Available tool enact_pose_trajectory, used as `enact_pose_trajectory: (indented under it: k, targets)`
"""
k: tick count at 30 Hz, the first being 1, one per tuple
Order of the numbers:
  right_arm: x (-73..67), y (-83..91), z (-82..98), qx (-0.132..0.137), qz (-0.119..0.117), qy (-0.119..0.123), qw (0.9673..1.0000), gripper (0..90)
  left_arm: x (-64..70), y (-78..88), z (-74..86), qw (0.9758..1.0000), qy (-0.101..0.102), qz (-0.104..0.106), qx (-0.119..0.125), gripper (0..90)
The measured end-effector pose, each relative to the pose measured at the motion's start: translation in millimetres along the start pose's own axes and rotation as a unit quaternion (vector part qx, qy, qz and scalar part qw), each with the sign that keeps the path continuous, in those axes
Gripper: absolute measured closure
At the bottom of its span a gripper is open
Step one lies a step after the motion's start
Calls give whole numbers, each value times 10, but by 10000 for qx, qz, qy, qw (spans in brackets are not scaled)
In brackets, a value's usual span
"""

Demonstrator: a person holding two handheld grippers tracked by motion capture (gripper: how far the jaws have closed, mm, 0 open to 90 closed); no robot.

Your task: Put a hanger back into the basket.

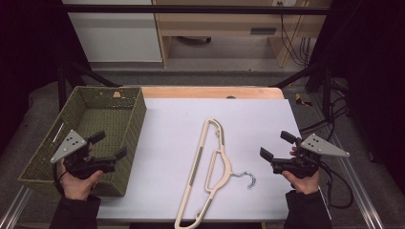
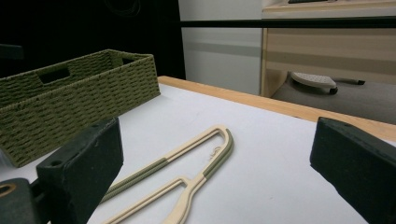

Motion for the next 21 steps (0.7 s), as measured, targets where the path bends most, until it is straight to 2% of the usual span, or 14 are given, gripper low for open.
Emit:
enact_pose_trajectory:
  k: [7, 8, 21]
  targets:
    - [-3, -16, 19, -87, -62, 57, 9999, 41, 2, 7, 5, 10000, -28, 7, -27, 27]
    - [-16, -32, 34, -211, -109, 109, 9997, 62, 8, 7, 5, 10000, -49, 15, -32, 27]
    - [-135, -238, 158, -695, -409, 321, 9962, 102, 48, -29, 18, 9999, -102, 55, -100, 27]
Point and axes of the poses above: each handheld gripper's, and its own axes: y roughly backward along the jaws, z roughly out of its underside, x roughly to its right, the point moved 4 cm from there along -y, roughly forward along the jaws, and after that the axes turned 4 degrees about y, right-handed, at the moved point
